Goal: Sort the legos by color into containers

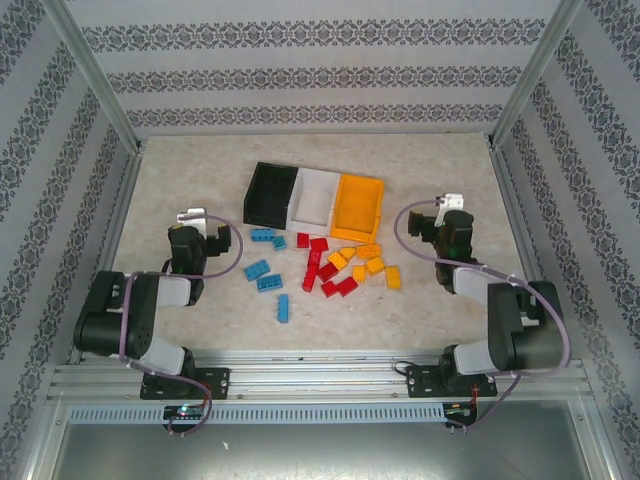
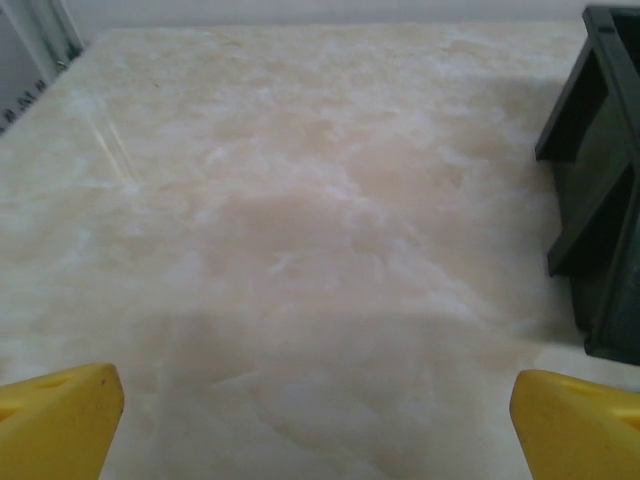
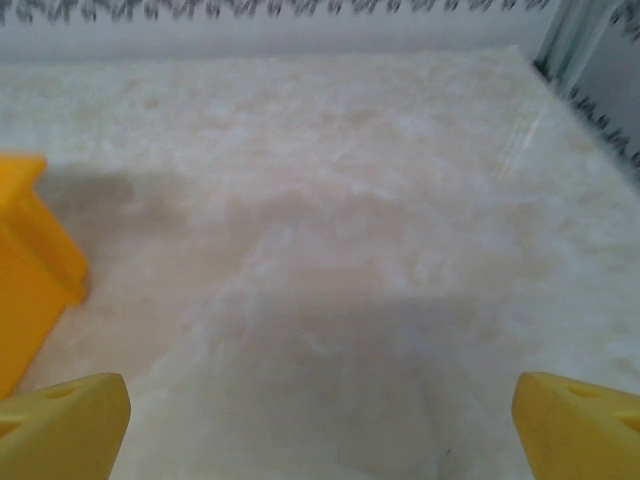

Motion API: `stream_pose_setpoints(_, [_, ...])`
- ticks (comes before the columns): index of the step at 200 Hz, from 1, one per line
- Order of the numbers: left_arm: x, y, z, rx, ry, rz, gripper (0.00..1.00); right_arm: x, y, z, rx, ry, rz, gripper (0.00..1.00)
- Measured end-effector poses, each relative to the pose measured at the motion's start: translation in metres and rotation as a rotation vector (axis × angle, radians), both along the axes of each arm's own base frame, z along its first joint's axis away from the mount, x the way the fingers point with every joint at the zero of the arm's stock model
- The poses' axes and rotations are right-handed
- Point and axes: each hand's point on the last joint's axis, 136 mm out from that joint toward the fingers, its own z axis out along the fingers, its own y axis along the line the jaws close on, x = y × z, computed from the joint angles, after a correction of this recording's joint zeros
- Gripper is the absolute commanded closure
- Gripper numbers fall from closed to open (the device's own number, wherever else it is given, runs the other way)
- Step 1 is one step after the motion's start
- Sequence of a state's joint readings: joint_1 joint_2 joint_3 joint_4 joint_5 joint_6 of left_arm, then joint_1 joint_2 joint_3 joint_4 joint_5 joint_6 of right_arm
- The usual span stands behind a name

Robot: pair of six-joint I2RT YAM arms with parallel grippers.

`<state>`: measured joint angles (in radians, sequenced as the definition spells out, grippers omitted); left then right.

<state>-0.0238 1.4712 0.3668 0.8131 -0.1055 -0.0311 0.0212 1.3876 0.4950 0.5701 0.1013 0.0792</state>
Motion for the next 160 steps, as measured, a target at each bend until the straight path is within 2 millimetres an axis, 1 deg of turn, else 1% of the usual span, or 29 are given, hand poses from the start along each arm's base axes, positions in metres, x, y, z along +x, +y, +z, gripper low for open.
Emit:
stream_pose_setpoints(7, [-0.002, 0.003, 0.01, 0.002, -0.014, 0.02, 0.0, 0.003, -0.005, 0.016, 0.025, -0.011, -0.031, 0.02])
stream_pose_setpoints(21, [-0.002, 0.013, 0.039, -0.004, -0.055, 0.086, 0.0, 0.01, -0.013, 0.048, 0.098, -0.024, -0.083, 0.02])
stream_pose_setpoints(34, [-0.002, 0.026, 0.077, -0.035, -0.101, 0.18, 0.0, 0.017, -0.022, 0.075, 0.167, -0.02, -0.133, 0.02])
stream_pose_setpoints(44, [-0.003, 0.036, 0.106, -0.068, -0.136, 0.249, 0.0, 0.021, -0.025, 0.091, 0.216, -0.006, -0.153, 0.02])
stream_pose_setpoints(52, [-0.004, 0.041, 0.129, -0.096, -0.162, 0.287, 0.0, 0.022, -0.023, 0.098, 0.255, 0.018, -0.151, 0.02])
stream_pose_setpoints(59, [-0.004, 0.043, 0.148, -0.119, -0.182, 0.305, 0.0, 0.023, -0.018, 0.1, 0.282, 0.048, -0.143, 0.02])
stream_pose_setpoints(67, [-0.005, 0.043, 0.164, -0.141, -0.19, 0.307, 0.0, 0.023, -0.01, 0.099, 0.308, 0.098, -0.127, 0.02])
stream_pose_setpoints(74, [-0.005, 0.041, 0.173, -0.153, -0.187, 0.3, 0.0, 0.021, -0.001, 0.093, 0.324, 0.157, -0.11, 0.02])
stream_pose_setpoints(87, [-0.004, 0.034, 0.177, -0.178, -0.154, 0.272, 0.0, 0.015, 0.018, 0.077, 0.345, 0.283, -0.072, 0.04])
stream_pose_setpoints(102, [-0.006, 0.025, 0.166, -0.226, -0.084, 0.24, 0.0, -0.001, 0.039, 0.054, 0.366, 0.439, -0.032, 0.04])
stream_pose_setpoints(112, [-0.006, 0.017, 0.157, -0.264, -0.034, 0.215, 0.0, -0.02, 0.052, 0.037, 0.37, 0.552, -0.009, 0.04])
stream_pose_setpoints(125, [-0.006, 0.005, 0.142, -0.32, 0.045, 0.184, 0.0, -0.047, 0.066, 0.021, 0.364, 0.681, 0.015, 0.04])
stream_pose_setpoints(143, [-0.004, -0.015, 0.122, -0.393, 0.169, 0.147, 0.0, -0.077, 0.082, 0.009, 0.345, 0.805, 0.047, 0.05])
stream_pose_setpoints(160, [-0.005, -0.033, 0.105, -0.433, 0.282, 0.124, 0.0, -0.103, 0.092, 0.0, 0.326, 0.886, 0.067, 0.05])
